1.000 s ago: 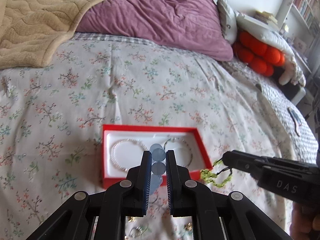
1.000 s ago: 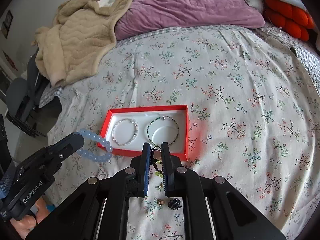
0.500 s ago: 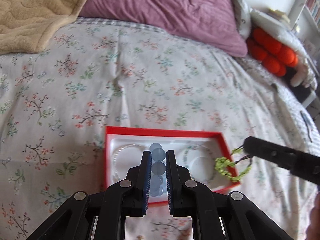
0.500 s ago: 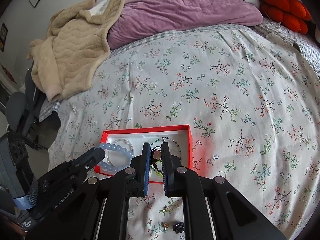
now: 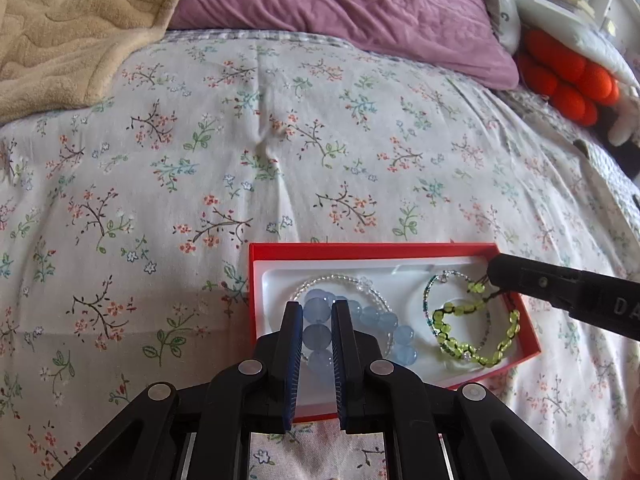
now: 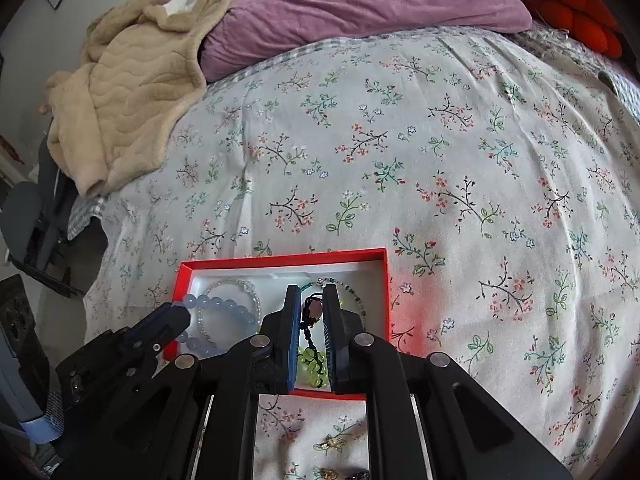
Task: Organize jewelry
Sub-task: 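Lower both bracelets into the red box and open both tools, then move the left tool toward the large gold ring on the bedspread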
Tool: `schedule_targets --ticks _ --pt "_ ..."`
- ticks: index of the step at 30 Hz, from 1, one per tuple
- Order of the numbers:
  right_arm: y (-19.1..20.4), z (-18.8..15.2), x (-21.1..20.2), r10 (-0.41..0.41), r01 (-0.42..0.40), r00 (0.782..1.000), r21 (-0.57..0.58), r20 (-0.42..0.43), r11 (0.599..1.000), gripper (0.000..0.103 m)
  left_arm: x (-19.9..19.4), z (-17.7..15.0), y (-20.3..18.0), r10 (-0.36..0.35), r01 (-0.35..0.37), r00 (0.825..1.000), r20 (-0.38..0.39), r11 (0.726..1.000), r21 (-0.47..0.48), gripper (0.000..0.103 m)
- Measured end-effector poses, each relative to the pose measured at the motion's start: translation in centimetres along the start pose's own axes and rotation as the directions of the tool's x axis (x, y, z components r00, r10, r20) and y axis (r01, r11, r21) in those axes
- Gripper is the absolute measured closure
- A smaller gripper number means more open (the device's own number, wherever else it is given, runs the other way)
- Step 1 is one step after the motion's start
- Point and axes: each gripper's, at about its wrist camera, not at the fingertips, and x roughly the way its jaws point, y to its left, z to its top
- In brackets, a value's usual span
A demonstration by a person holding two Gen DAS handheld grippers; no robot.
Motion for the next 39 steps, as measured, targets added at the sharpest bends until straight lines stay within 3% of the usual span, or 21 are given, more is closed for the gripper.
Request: schedule_targets --ticks 4,6,7,16,20,29,39 --pt "-0.6 0.3 -0.3 -0.001 0.001 1.000 0.010 -0.005 1.000 0.086 -0.4 0.0 -0.2 0.024 -0.024 1.000 0.011 1.000 0.015 0.086" --pt "-0.8 0.3 -0.9 0.010 -0.010 1.000 0.016 0.004 1.000 0.069 -0.9 0.0 -0.4 0.027 -0.027 0.999 0.021 0.999 0.025 0.078" --pt "-0.9 0.2 -1.2 0.010 -0.010 1.000 0.016 0.010 1.000 0.067 -1.0 -0.1 -0.5 0.029 -0.030 0.999 0.025 0.999 0.031 0.075" --pt "-0.6 -1.1 -3.6 -0.001 0.001 1.000 -0.032 -0.006 0.999 0.067 -3.1 -1.3 -1.9 0.060 -0.062 0.998 0.021 0.994 0.085 0.051" --pt "-0.6 -2.2 -4.6 -0.020 0.019 1.000 -0.047 -0.011 0.999 0.050 -4.0 -2.0 -2.1 0.061 -0.062 0.998 0.005 0.995 0.081 0.039" --pt "-1.1 -4.7 -5.9 -0.071 0.069 0.997 -0.070 -0.037 0.995 0.045 -5.3 -4.0 -2.2 0.085 -0.082 0.996 -0.029 0.992 0.092 0.022" --pt "-0.7 -7.7 -6.3 -0.174 0.161 0.983 -0.175 -0.061 0.971 0.027 -5.5 -6.4 -0.8 0.139 -0.127 0.984 -0.115 0.987 0.100 0.010"
